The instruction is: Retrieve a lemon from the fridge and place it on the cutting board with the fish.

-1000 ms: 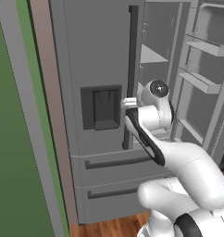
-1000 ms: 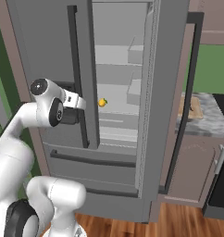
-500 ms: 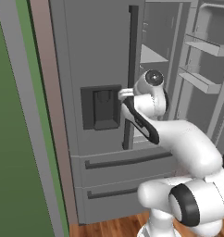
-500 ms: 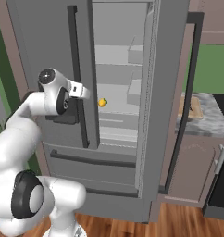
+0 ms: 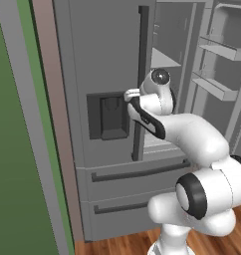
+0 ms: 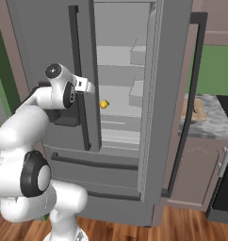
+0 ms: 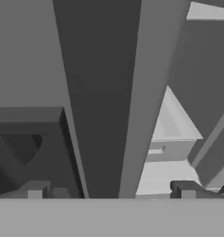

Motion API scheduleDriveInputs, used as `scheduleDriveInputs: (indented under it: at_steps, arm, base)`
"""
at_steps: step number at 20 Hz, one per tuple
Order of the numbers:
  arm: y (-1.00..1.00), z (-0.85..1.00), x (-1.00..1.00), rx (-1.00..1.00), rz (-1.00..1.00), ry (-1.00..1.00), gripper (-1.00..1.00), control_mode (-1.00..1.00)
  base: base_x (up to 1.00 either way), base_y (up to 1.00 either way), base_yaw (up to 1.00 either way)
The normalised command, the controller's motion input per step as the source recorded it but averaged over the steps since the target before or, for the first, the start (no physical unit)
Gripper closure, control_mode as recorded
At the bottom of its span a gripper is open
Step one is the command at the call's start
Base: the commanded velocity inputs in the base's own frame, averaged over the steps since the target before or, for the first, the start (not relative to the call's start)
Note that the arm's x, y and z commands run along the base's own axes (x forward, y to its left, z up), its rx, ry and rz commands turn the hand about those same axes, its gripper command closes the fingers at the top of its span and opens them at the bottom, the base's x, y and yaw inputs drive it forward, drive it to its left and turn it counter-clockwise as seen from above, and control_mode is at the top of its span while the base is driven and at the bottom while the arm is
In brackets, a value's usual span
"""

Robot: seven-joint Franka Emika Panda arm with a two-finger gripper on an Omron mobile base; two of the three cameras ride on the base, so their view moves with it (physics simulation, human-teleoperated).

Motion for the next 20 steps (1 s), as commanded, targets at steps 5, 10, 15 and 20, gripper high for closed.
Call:
scheduleDriveInputs:
  at_steps: [5, 10, 15, 20]
  arm:
    - [0.06, 0.00, 0.32, -0.02, 0.00, -0.10, -1.00, -1.00]
    - [0.02, 0.00, 0.41, -0.01, 0.00, -0.11, -1.00, -1.00]
    - [0.00, 0.00, 0.48, 0.00, 0.00, -0.07, -1.00, -1.00]
    - [0.00, 0.02, 0.52, -0.01, 0.01, -0.01, -1.00, -1.00]
  base:
    - [0.00, 0.00, 0.00]
    - [0.00, 0.00, 0.00]
    - [0.00, 0.00, 0.00]
    - [0.00, 0.00, 0.00]
